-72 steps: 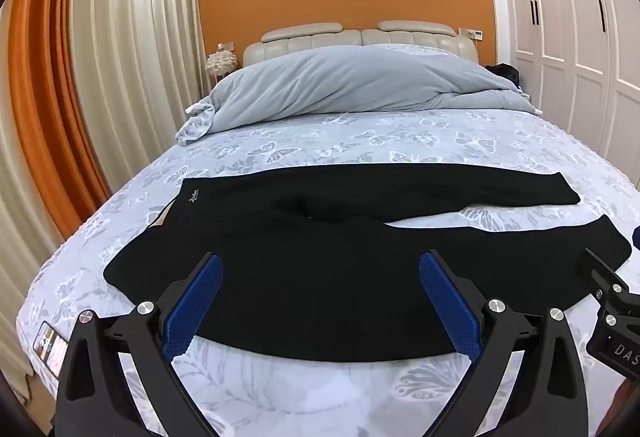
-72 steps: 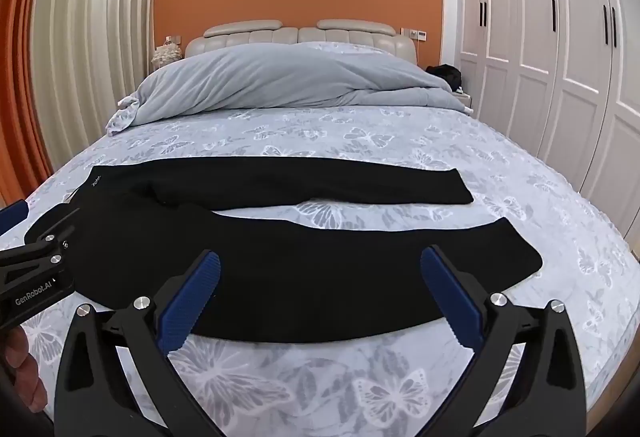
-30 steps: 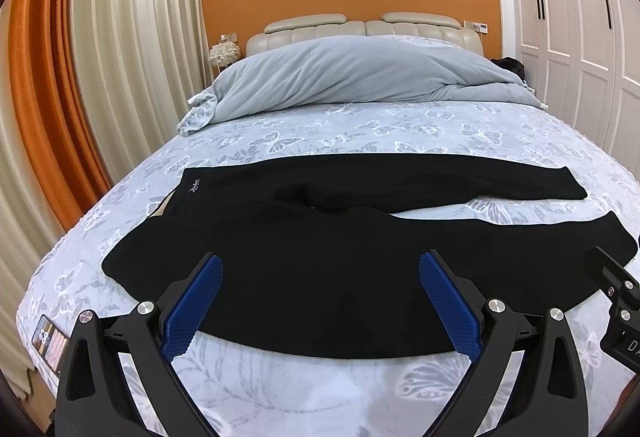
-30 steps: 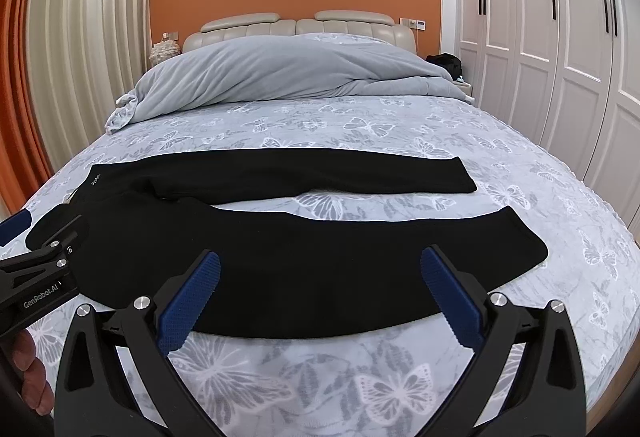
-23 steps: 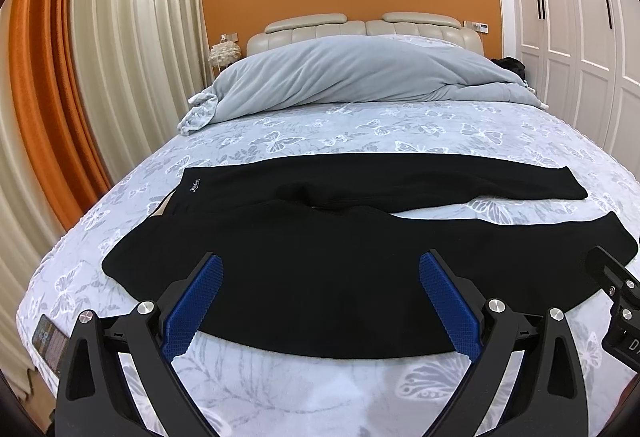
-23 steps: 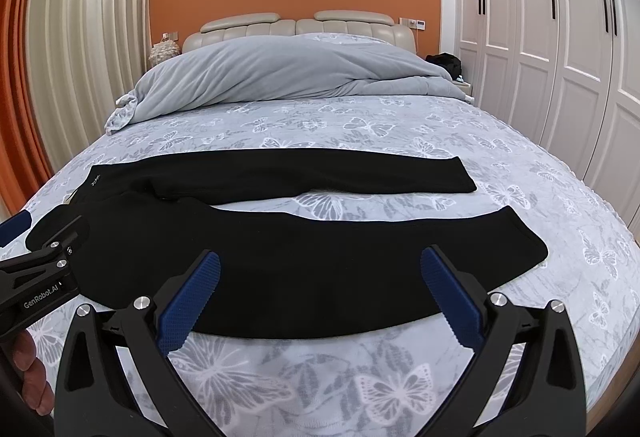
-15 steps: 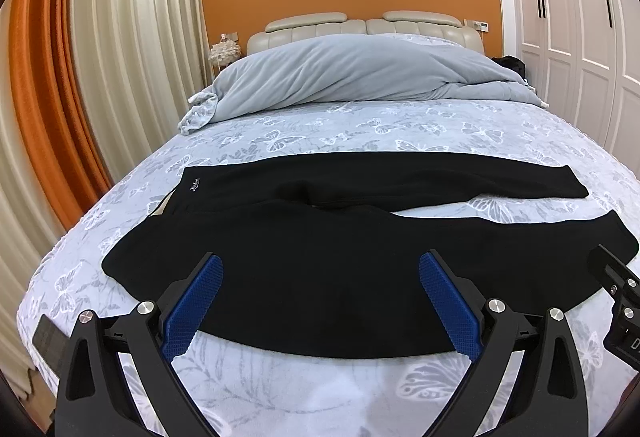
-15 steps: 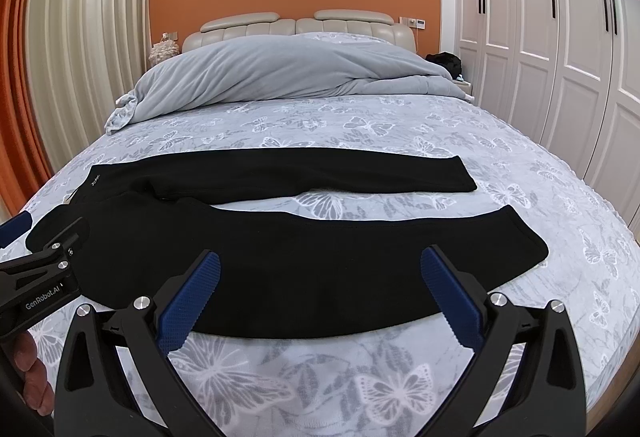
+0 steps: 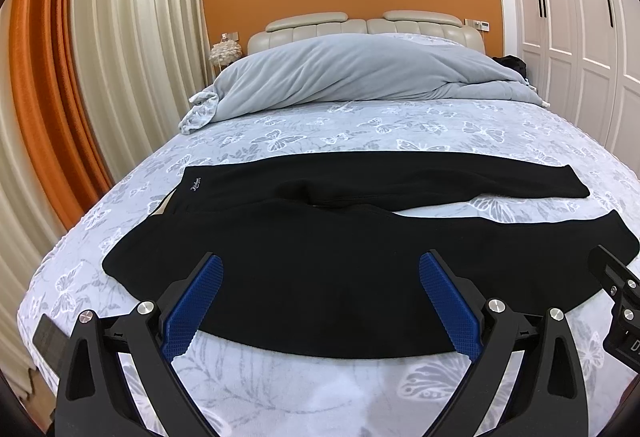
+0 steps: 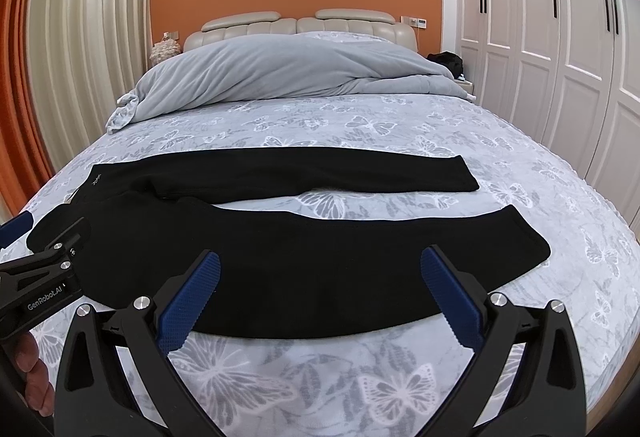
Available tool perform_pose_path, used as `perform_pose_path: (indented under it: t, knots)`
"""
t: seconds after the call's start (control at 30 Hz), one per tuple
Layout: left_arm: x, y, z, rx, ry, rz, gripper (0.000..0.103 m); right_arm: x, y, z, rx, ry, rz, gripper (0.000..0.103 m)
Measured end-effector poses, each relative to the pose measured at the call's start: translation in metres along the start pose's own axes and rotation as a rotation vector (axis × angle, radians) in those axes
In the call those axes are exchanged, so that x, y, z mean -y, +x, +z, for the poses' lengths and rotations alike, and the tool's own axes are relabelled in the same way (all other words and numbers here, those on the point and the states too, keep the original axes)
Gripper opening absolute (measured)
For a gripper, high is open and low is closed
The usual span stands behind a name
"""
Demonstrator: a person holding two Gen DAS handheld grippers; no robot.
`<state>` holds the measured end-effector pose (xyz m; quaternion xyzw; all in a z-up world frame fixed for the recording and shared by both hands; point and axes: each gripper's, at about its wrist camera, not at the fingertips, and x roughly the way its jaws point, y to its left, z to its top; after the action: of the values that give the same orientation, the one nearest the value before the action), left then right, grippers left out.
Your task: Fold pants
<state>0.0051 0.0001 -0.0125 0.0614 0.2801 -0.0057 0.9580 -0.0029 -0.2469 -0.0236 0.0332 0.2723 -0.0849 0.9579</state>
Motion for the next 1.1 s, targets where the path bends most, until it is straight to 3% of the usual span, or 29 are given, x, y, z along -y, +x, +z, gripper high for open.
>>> perform_pose_path:
  t: [0.53, 0.93, 1.1]
  knots:
    - [0.006, 0.008, -0.004, -0.019, 0.014, 0.005, 0.097, 0.007, 0.018, -0.004, -0.049, 0.032, 0.002, 0.098]
    - [0.007, 0.036, -0.008, -0.081, 0.017, 0.017, 0.097, 0.028, 0.047, -0.006, -0.109, 0.077, 0.001, 0.098]
    - [0.002, 0.051, -0.008, -0.127, -0.006, 0.016, 0.097, 0.044, 0.065, -0.005, -0.160, 0.152, 0.001, 0.098]
